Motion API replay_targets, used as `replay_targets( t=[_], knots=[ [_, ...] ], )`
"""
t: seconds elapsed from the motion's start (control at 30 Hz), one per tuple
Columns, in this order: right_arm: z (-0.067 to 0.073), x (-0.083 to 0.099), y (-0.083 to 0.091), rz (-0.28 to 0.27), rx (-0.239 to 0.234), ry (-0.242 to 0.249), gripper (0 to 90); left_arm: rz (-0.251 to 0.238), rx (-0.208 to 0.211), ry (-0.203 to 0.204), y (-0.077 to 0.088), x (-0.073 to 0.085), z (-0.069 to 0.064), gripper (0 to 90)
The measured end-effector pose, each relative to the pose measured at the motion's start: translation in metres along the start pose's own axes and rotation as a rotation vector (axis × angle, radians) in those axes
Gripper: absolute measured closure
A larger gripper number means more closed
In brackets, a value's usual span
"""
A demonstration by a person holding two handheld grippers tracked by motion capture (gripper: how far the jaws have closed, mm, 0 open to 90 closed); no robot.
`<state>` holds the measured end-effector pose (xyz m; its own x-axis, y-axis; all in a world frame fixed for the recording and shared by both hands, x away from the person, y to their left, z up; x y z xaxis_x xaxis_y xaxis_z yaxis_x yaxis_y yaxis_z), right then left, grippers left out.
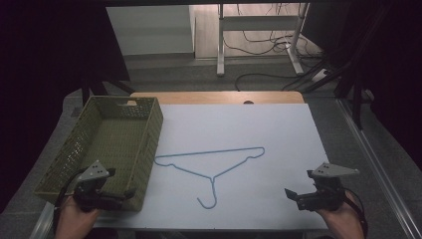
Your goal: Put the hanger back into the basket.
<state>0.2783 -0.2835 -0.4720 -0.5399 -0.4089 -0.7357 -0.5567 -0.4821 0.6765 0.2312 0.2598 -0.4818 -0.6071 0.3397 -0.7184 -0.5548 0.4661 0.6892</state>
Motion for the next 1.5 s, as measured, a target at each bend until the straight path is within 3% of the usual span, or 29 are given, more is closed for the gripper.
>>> replay_targets(
  t=[0.1, 0.27, 0.4, 0.93, 1.23, 1.5],
  knots=[
    [-0.001, 0.001, -0.001, 0.002, -0.014, -0.026, 0.0, -0.019, 0.018, 0.000, 0.001, 0.000, 0.000, 1.6],
    [-0.001, 0.001, -0.001, 0.001, -0.015, -0.024, 0.0, -0.020, 0.007, -0.012, -0.001, 0.002, 0.002, 1.6],
    [0.000, 0.001, -0.001, 0.006, -0.009, 0.010, 1.0, -0.014, 0.004, -0.009, 0.000, 0.002, 0.002, 1.8],
    [0.005, -0.002, -0.002, 0.005, -0.035, 0.020, 2.0, -0.023, 0.001, 0.002, 0.002, 0.000, 0.001, 2.2],
    [0.011, -0.010, -0.003, -0.021, -0.053, -0.005, 1.8, -0.065, 0.022, -0.014, 0.006, -0.009, -0.006, 2.1],
    [0.025, -0.020, -0.012, -0.012, -0.072, 0.041, 1.9, -0.107, 0.050, -0.039, 0.006, -0.025, -0.019, 1.6]
  ],
)
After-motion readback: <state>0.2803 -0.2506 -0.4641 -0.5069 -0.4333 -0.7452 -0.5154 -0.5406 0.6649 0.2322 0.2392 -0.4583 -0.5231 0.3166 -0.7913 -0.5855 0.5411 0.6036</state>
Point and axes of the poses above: each handheld gripper's, and its own axes: y roughly backward along the jaws, x roughly out of its underside, z roughly to its left, the point moved 5 cm from there along -y, roughly forward along the jaws
